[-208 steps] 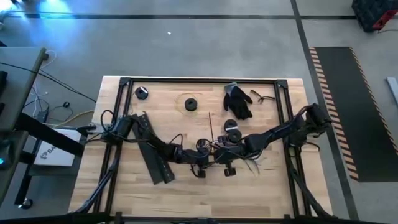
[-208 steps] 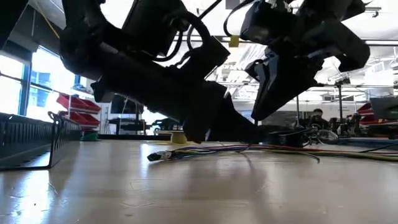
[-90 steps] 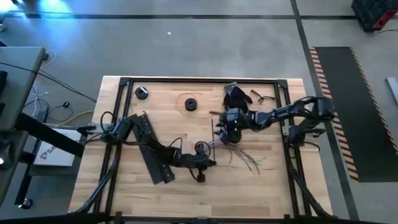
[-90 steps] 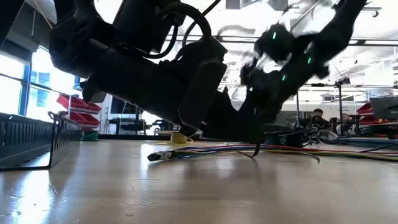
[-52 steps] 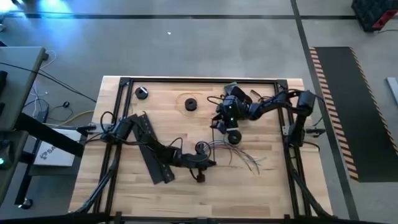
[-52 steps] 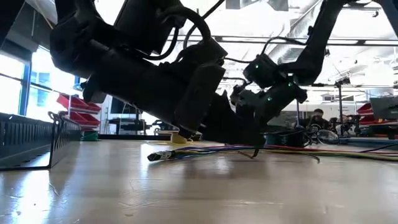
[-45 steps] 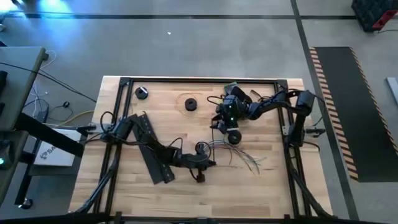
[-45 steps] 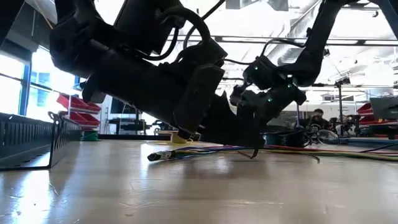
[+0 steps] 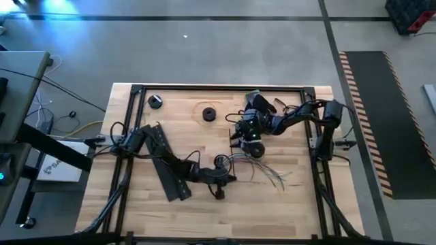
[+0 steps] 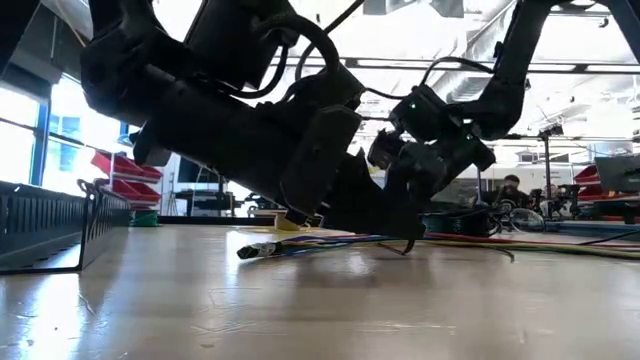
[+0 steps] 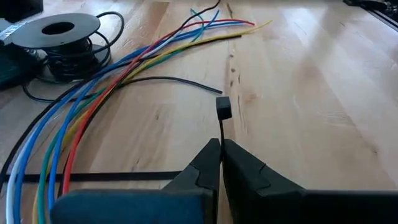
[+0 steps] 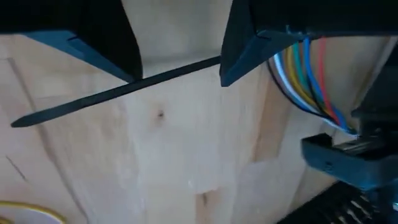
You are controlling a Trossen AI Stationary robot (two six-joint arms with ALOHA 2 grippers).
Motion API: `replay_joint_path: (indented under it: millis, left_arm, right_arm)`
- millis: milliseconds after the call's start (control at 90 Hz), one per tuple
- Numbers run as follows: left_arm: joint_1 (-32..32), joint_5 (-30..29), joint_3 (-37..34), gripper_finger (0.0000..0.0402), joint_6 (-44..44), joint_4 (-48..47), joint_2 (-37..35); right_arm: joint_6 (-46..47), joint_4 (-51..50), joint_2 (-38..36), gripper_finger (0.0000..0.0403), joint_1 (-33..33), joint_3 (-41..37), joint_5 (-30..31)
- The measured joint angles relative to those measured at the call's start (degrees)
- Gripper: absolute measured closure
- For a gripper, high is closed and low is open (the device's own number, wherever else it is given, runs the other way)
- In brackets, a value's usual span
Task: Ziptie cables
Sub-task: Wrap the cables together using a black zip tie
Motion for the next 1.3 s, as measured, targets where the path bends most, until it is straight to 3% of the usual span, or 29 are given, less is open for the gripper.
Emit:
replay_joint_path:
  millis: [144, 333, 544, 778, 1100, 1200, 1300]
  left_arm:
    - [0.02, 0.04, 0.0, 0.0402, 0.02, 0.04, -0.02]
    - [0.02, 1.01, 0.0, 0.0402, -0.33, 0.25, -0.43]
    - [0.02, 3.62, -0.1, 0.0401, -6.04, -3.44, -5.93]
    - [0.59, 2.83, -0.28, 0.0401, -9.09, -15.28, -12.13]
    - [4.39, 10.47, -0.22, 0.0401, -9.86, -14.45, -11.98]
    - [6.21, 14.1, -1.01, 0.0401, -11.82, -12.55, -11.96]
    - [8.08, 18.13, -4.4, 0.0401, -13.78, -4.11, -11.87]
  right_arm:
    - [1.32, 3.53, 2.02, 0.0282, 0.56, 0.16, 0.74]
    - [1.15, 4.96, 3.35, 0.0391, 2.0, 0.09, 2.62]
    - [-4.44, 4.02, 1.4, 0.0402, 5.46, -0.05, 5.3]
    - [-9.97, 4.54, -6.74, 0.0403, 13.0, -5.18, 24.08]
    - [-25.97, 14.68, -9.42, 0.0403, 28.63, -13.14, 49.77]
    - [-30.94, 18.32, -9.44, 0.0403, 31.92, -14.65, 53.17]
    - [-35.44, 18.36, -9.43, 0.0403, 33.31, -15.04, 53.95]
